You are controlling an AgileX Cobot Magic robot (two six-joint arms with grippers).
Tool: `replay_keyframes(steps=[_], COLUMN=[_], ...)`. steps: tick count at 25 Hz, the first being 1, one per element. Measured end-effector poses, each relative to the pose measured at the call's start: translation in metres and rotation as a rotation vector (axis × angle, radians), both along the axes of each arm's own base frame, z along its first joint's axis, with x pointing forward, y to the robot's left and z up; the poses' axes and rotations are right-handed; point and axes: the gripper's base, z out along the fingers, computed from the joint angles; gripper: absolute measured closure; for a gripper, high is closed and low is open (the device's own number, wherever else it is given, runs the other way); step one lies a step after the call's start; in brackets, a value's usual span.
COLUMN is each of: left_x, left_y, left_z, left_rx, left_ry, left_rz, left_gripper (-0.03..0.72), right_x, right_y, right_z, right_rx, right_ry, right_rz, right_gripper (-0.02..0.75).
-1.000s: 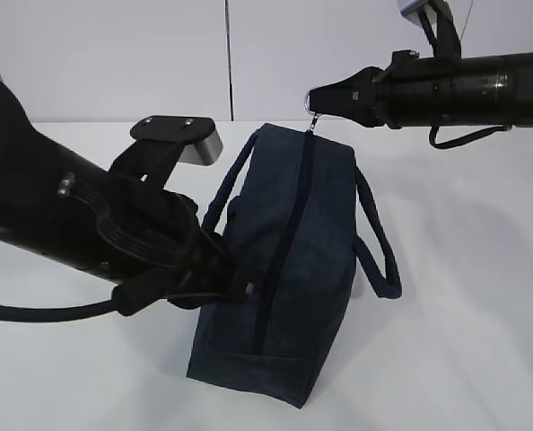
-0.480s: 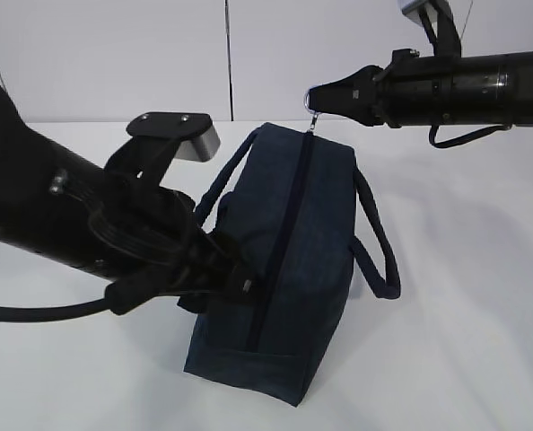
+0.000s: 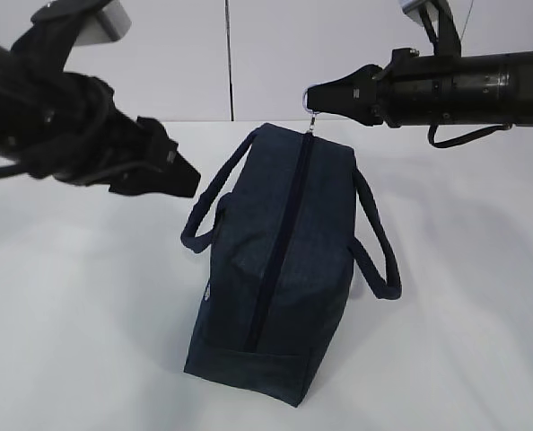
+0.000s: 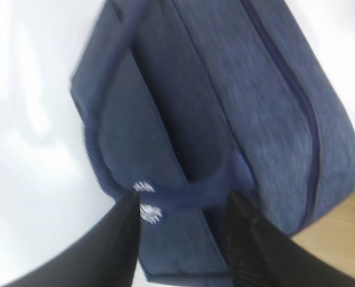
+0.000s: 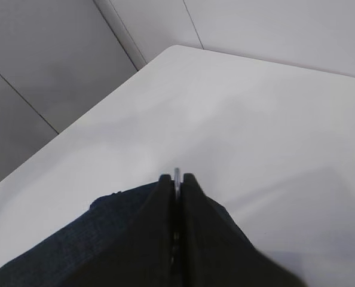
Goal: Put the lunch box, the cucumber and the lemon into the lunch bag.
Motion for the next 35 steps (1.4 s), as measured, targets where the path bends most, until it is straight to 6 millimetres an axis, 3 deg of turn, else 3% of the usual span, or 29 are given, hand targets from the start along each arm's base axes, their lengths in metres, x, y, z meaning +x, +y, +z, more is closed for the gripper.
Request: replay_keyframes(steps=[6, 15, 26, 28, 33, 35], left_x=[0.032, 0.073, 0.086, 0.088, 0.089, 0.089], left_y=[-0.024, -0.055, -0.066, -0.068, -0.069, -0.069], left_z=[0.025, 0.011, -0.019, -0.024, -0.026, -0.026], left_rx=[0.02, 0.075, 0.093, 0.091, 0.091, 0.092], left_ry=[0.017, 0.118, 0.223, 0.24, 0.239, 0.233], left_rz=[-0.068, -0.134, -0.143, -0.144, -0.148, -0.153], left_gripper=[0.34, 0.314, 0.314, 0.347, 0.631, 0.675], right_x=[0.0, 0.0, 0.0, 0.0, 0.0, 0.0], right_y=[0.0, 0.0, 0.0, 0.0, 0.0, 0.0], right_z=[0.0, 0.0, 0.0, 0.0, 0.0, 0.0], right_rx=[0.001, 0.003, 0.002, 0.002, 0.001, 0.001], right_ry=[0.0, -0.001, 0.0, 0.0, -0.001, -0.001], right_rz=[0.002, 0.004, 0.004, 0.004, 0.005, 0.005], right_gripper=[0.738, 0.738, 0.738, 0.738, 0.738, 0.738])
